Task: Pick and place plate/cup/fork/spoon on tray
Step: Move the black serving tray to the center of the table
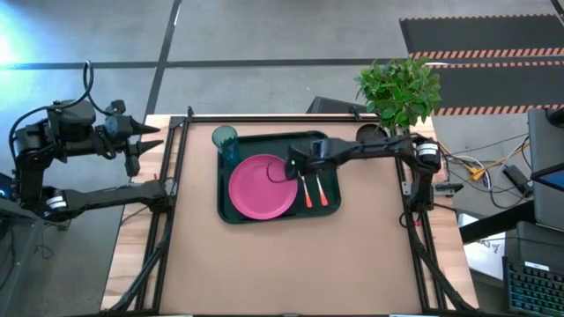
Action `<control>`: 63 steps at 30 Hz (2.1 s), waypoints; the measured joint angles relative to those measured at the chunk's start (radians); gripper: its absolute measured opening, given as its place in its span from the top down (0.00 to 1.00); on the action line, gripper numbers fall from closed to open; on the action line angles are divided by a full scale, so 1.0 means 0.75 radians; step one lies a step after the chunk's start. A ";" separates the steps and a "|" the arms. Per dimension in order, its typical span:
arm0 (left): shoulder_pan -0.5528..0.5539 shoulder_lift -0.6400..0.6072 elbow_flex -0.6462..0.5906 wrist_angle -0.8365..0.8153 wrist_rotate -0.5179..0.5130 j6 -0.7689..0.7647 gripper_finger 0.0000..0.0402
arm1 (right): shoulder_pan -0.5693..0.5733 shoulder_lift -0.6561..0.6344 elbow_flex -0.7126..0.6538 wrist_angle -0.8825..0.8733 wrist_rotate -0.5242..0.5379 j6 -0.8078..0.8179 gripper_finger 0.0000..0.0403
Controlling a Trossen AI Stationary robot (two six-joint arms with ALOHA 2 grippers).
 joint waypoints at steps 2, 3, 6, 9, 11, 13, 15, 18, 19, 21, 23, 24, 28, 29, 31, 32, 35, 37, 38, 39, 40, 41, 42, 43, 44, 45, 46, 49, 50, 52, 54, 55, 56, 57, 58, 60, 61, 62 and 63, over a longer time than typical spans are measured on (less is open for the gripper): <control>0.000 0.000 0.000 0.000 0.000 0.000 0.67 | -0.033 -0.008 0.077 0.001 0.062 -0.094 0.89; 0.000 0.000 0.000 0.000 0.000 0.000 0.67 | -0.061 -0.009 0.114 0.009 0.067 -0.148 0.91; 0.000 0.000 0.000 0.000 0.000 0.001 0.67 | -0.163 -0.009 0.198 0.114 0.025 -0.318 0.97; 0.000 0.000 0.000 0.000 0.000 0.001 0.67 | -0.270 0.015 0.235 0.331 -0.091 -0.432 0.98; 0.000 0.000 0.000 0.000 0.000 0.001 0.67 | -0.330 0.049 0.252 0.472 -0.168 -0.489 0.98; 0.000 0.001 0.000 -0.001 0.000 0.001 0.67 | -0.382 0.092 0.275 0.570 -0.234 -0.503 0.98; 0.000 0.000 0.000 -0.001 0.000 0.001 0.67 | -0.417 0.137 0.307 0.596 -0.265 -0.498 0.98; 0.000 0.000 0.000 -0.001 0.000 0.001 0.67 | -0.437 0.226 0.367 0.548 -0.289 -0.498 0.98; 0.000 0.000 0.000 -0.001 0.000 0.000 0.67 | -0.438 0.264 0.388 0.527 -0.292 -0.498 0.98; 0.000 0.000 0.000 -0.001 0.000 0.000 0.67 | -0.441 0.342 0.436 0.478 -0.294 -0.507 0.98; 0.000 0.000 0.000 -0.001 0.000 0.000 0.67 | -0.442 0.423 0.499 0.425 -0.295 -0.516 0.98; 0.000 0.000 0.000 -0.002 0.000 0.000 0.67 | -0.444 0.464 0.539 0.389 -0.292 -0.525 0.98; 0.000 0.000 0.000 -0.003 0.000 0.000 0.67 | -0.448 0.628 0.743 0.225 -0.272 -0.592 0.98; 0.000 0.000 0.000 -0.004 0.000 0.000 0.67 | -0.448 0.666 0.794 0.190 -0.262 -0.611 0.98; 0.000 0.001 0.000 -0.006 0.000 -0.001 0.67 | -0.450 0.730 0.892 0.137 -0.257 -0.637 0.98; 0.000 0.001 0.000 -0.006 0.000 -0.001 0.67 | -0.450 0.755 0.936 0.122 -0.257 -0.647 0.98; 0.000 0.000 0.000 -0.032 0.000 -0.001 0.67 | -0.455 0.810 1.052 0.074 -0.256 -0.661 0.98; 0.000 0.001 0.000 -0.043 0.000 -0.003 0.67 | -0.456 0.840 1.112 0.027 -0.238 -0.681 0.98; 0.000 0.000 0.000 -0.047 0.000 -0.003 0.67 | -0.456 0.852 1.135 -0.004 -0.224 -0.688 0.98; 0.000 0.001 0.000 -0.048 0.000 -0.003 0.67 | -0.457 0.860 1.153 -0.043 -0.211 -0.696 0.98; 0.000 0.000 0.000 -0.049 0.000 -0.003 0.67 | -0.457 0.862 1.161 -0.075 -0.203 -0.704 0.98; 0.000 0.000 0.000 -0.051 0.000 -0.003 0.67 | -0.457 0.863 1.163 -0.099 -0.190 -0.708 0.98; 0.000 0.000 0.000 -0.052 0.000 -0.003 0.67 | -0.457 0.862 1.164 -0.122 -0.185 -0.711 0.98; 0.000 0.000 0.000 -0.052 0.000 -0.003 0.67 | -0.456 0.860 1.163 -0.149 -0.185 -0.711 0.98; 0.000 0.000 0.000 -0.052 0.000 -0.003 0.67 | -0.456 0.859 1.160 -0.174 -0.184 -0.712 0.98; 0.000 0.000 0.000 -0.052 0.000 -0.003 0.67 | -0.455 0.859 1.158 -0.195 -0.183 -0.717 0.98; 0.000 0.001 0.000 -0.052 0.000 -0.003 0.67 | -0.453 0.859 1.156 -0.206 -0.178 -0.717 0.98; 0.000 0.001 0.000 -0.052 0.000 -0.003 0.67 | -0.443 0.855 1.148 -0.241 -0.166 -0.717 0.98; 0.000 0.001 0.000 -0.052 0.000 -0.003 0.67 | -0.436 0.855 1.147 -0.246 -0.159 -0.717 0.98; 0.000 0.001 0.000 -0.052 0.000 -0.003 0.67 | -0.424 0.855 1.144 -0.250 -0.139 -0.717 0.98; 0.000 0.001 0.000 -0.052 0.000 -0.003 0.67 | -0.411 0.854 1.144 -0.263 -0.134 -0.717 0.98; 0.000 0.001 0.000 -0.052 0.000 -0.003 0.67 | -0.404 0.854 1.143 -0.272 -0.135 -0.717 0.98; 0.000 0.001 0.000 -0.052 0.000 -0.003 0.67 | -0.397 0.854 1.143 -0.284 -0.134 -0.717 0.98; 0.000 0.001 0.000 -0.052 0.000 -0.003 0.67 | -0.388 0.853 1.143 -0.299 -0.135 -0.717 0.98; 0.000 0.001 0.000 -0.053 0.000 -0.003 0.67 | -0.379 0.852 1.143 -0.315 -0.136 -0.717 0.98; 0.000 0.001 0.000 -0.053 0.000 -0.019 0.67 | -0.357 0.852 1.143 -0.346 -0.126 -0.717 0.98; 0.000 0.001 0.000 -0.054 0.000 -0.033 0.67 | -0.345 0.852 1.143 -0.360 -0.111 -0.717 0.98; 0.000 0.001 0.000 -0.055 0.000 -0.035 0.67 | -0.333 0.852 1.143 -0.376 -0.091 -0.717 0.98; 0.000 0.001 0.000 -0.056 0.000 -0.035 0.67 | -0.321 0.852 1.142 -0.387 -0.078 -0.717 0.98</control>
